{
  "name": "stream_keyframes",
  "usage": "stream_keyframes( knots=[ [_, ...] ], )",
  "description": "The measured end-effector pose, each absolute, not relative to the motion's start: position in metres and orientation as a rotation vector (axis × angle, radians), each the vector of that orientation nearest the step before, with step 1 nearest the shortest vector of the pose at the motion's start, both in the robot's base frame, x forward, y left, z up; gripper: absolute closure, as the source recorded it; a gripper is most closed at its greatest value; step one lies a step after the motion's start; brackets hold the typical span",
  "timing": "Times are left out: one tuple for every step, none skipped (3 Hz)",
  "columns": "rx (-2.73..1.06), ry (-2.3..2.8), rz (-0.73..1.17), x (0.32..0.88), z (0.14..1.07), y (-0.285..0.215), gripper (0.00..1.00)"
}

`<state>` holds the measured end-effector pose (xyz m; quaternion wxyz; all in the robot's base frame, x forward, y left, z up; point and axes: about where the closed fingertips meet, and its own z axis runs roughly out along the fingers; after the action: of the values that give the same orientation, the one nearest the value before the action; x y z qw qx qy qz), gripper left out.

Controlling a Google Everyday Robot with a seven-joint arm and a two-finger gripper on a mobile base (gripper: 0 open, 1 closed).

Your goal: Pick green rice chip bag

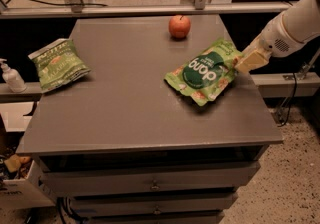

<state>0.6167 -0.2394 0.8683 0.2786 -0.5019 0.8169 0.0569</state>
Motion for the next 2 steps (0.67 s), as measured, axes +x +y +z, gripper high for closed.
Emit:
stream_keyframes(
  knots=[
    [-1.230, 2.166, 0.243, 0.597, 0.901, -0.246, 1.00],
    [-1.143, 2.105, 0.365, 0.577, 0.929, -0.240, 1.00]
  ],
)
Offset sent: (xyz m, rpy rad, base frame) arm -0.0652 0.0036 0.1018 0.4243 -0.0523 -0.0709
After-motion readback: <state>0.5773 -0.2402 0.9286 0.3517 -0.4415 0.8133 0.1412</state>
